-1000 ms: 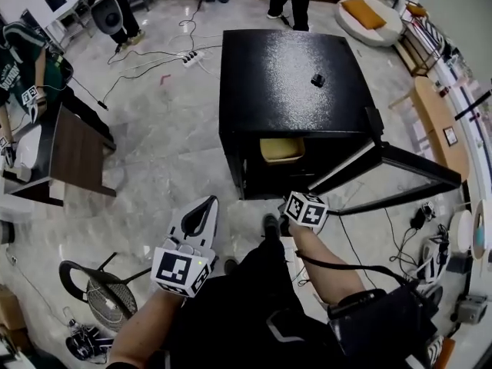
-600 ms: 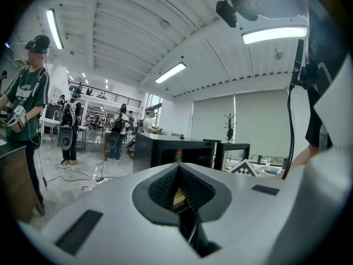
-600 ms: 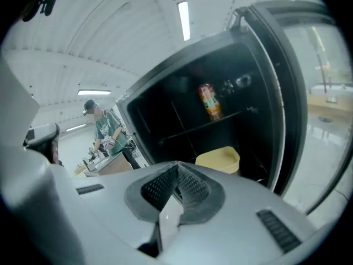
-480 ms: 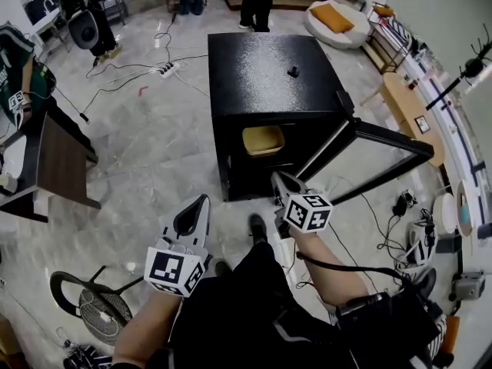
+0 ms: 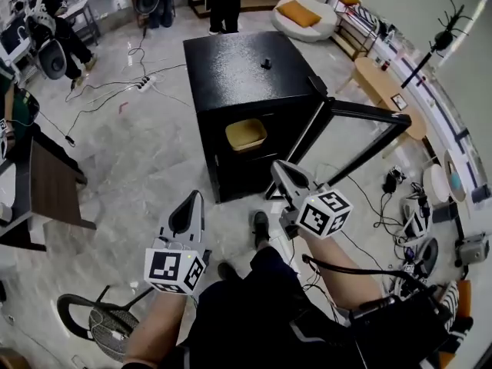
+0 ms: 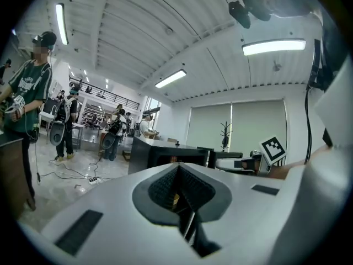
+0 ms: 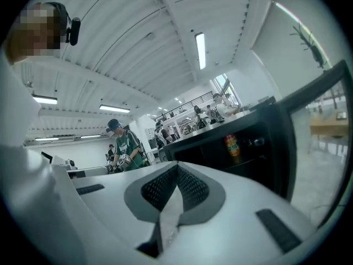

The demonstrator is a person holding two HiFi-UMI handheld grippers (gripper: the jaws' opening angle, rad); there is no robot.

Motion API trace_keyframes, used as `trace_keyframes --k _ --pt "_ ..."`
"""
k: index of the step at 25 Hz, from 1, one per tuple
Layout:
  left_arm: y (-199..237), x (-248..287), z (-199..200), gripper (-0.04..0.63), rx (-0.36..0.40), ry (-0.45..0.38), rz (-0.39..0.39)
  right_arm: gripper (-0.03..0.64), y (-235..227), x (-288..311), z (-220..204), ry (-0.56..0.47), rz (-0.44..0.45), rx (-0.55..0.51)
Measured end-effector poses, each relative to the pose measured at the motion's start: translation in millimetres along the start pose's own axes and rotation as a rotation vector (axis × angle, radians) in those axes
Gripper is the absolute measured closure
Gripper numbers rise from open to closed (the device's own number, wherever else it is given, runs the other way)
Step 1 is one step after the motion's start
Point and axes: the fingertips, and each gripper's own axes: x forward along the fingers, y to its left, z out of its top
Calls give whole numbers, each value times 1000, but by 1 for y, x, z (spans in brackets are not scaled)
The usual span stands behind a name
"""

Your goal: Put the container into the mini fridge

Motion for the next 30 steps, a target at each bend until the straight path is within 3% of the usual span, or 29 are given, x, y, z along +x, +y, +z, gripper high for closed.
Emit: trace_keyframes --k 10,19,27,30 --pt "-18 6 19 588 15 -45 -34 600 10 -42 38 -47 -42 -122" --pt "-34 26 35 588 24 -66 13 600 10 -49 72 -56 65 -192" --pt "-68 36 51 588 94 -77 50 600 -1 -59 94 -37 116 -290" --pt "-73 35 52 588 105 -83 72 600 -3 -63 99 -51 141 -281"
